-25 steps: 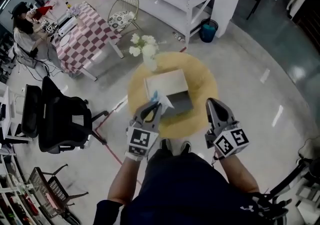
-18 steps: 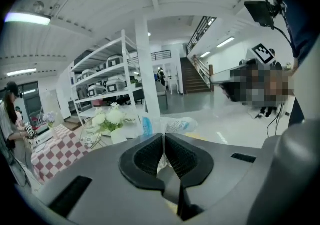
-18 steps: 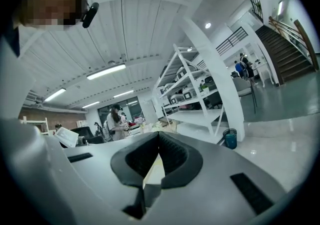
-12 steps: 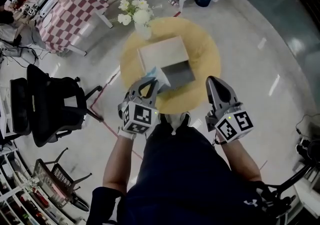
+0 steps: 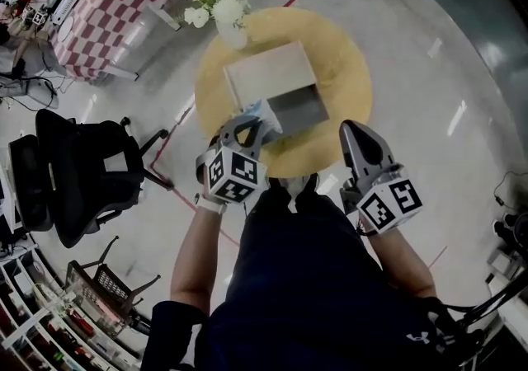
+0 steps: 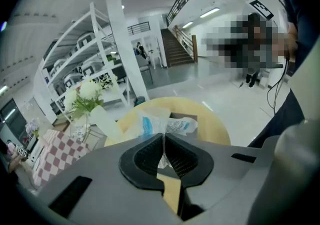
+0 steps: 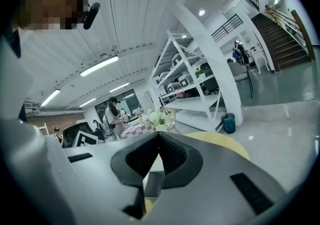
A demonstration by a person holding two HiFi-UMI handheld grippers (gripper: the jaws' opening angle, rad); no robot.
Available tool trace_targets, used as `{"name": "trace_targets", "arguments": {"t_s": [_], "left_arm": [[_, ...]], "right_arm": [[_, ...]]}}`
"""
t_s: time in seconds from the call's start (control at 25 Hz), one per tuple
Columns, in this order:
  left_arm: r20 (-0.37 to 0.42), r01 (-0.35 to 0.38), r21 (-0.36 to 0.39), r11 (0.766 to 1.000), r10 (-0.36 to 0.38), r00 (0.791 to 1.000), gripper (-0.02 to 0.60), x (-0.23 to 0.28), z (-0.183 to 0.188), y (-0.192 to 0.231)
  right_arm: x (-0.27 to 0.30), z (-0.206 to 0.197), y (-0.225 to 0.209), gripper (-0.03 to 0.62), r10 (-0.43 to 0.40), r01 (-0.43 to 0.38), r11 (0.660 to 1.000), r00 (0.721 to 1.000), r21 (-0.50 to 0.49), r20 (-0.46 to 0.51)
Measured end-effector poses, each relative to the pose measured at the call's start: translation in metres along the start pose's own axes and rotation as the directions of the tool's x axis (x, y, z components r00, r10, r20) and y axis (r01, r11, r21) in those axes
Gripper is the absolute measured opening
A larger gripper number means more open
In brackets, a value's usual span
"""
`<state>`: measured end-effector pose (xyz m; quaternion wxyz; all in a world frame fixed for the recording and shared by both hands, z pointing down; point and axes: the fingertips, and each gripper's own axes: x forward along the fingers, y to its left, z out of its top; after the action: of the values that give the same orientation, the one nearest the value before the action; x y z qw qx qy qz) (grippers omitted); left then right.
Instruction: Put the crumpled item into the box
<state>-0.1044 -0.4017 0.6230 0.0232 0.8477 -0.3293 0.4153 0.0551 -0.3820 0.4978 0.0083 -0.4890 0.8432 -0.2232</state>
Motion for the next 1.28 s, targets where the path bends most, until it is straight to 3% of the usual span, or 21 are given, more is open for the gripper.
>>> {"name": "trace_targets", "arguments": {"t_s": [0.36, 0.72, 1.28], "left_arm": [[-0.05, 0.079, 0.037, 0.996, -0.078, 0.996, 0.028, 0.038, -0.017, -0.009], [-0.091, 0.168, -0.021, 0.986, -0.169, 0.981, 0.028, 0.072, -0.037, -0.019], [-0.186, 0.237, -0.011, 0.971, -0.235, 0.954, 0.029, 0.105, -0.073, -0.03]], "right_arm": [[0.005, -0.017, -0.012, 0.003, -0.053, 0.053, 0.999, 0.998, 0.01, -0.021], [0.015, -0.029, -0.025, 0.003, -0.082, 0.085, 0.995, 0.994, 0.05, -0.065], [0.02, -0.049, -0.03, 0.003, -0.108, 0.118, 0.99, 0.987, 0.083, -0.121]]}}
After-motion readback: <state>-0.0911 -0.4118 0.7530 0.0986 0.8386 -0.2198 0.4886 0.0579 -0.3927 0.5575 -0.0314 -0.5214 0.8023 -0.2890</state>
